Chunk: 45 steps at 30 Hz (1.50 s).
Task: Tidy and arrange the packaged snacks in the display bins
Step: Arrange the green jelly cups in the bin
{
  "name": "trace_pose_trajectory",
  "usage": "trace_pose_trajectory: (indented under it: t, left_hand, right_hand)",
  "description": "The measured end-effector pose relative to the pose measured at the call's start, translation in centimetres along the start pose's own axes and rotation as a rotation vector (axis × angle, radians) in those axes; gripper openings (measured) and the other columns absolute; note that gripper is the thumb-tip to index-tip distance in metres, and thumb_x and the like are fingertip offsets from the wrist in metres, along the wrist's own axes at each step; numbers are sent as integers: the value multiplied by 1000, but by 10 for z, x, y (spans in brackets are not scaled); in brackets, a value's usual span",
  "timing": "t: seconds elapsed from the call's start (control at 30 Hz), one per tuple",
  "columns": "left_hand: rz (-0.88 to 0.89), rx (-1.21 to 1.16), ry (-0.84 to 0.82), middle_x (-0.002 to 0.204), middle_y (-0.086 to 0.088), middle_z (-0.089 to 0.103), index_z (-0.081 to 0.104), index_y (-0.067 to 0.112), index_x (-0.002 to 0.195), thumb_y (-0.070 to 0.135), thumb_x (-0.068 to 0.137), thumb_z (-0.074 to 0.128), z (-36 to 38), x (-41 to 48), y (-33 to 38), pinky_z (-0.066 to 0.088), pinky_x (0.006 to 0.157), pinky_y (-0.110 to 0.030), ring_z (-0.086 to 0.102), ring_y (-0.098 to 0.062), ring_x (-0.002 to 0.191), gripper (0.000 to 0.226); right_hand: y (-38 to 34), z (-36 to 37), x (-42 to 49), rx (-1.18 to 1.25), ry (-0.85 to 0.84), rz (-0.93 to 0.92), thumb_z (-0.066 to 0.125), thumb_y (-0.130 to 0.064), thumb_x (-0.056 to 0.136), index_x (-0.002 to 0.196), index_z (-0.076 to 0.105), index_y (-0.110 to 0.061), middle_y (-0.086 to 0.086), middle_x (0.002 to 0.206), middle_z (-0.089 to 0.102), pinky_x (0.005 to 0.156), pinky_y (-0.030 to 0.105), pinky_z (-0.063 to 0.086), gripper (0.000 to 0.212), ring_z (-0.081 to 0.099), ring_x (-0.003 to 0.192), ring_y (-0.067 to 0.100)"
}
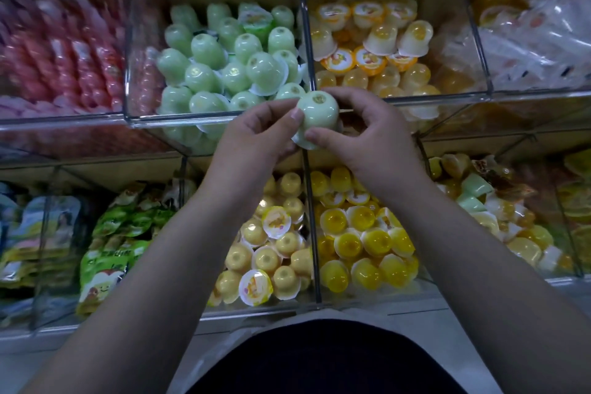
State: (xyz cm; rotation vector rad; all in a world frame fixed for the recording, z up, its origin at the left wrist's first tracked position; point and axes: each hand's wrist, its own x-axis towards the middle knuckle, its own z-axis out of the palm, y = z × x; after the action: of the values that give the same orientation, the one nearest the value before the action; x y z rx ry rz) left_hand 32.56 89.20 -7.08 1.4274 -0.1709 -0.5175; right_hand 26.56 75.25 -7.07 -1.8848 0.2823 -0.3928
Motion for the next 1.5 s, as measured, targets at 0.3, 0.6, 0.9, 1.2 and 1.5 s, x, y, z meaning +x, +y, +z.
trace_pose_trajectory:
  t: [0.3,0.6,0.9,1.2,1.5]
  left_hand:
    - [125,122,49,103,0,74,70,21,107,18,93,63,-37,11,17,52,90,-28,68,-14,101,16]
    - [286,413,156,106,12,70,65,17,124,18,92,65,-75,37,31,48,84,-13,63,5,98,32]
    - [274,568,200,123,6,66,60,19,131,17,90,68,-104,67,29,48,102,-33,60,-5,115,42]
    - [212,694,132,137,5,57,52,17,139,15,96,57,-104,71,34,36,91,-8,51,-5,125,44]
    - [129,309,139,96,53,39,57,28,135,26,102,46,-107,60,36,39,108,-21,45,25,106,35]
  right_hand:
    - [-14,36,24,-77,10,-103,81,-30,74,116,66,-21,-15,106,66,87,18,50,45,61,100,1]
    - [-20,80,61,-158,2,-133,80,-25,77,124,62,-17,-7,113,65,94,29,50,51,60,107,7]
    - [-15,118,90,-289,-18,-138,73,-20,84,130,56,-16,-1,126,61,99,32,45,50,54,116,15]
    - [-13,126,100,-446,-43,-124,70,-15,86,134,55,-13,1,133,60,99,20,36,50,52,124,16]
    - [-16,123,89,-129,80,-75,54,-28,98,127,61,-15,-5,125,63,101,27,46,33,56,118,6]
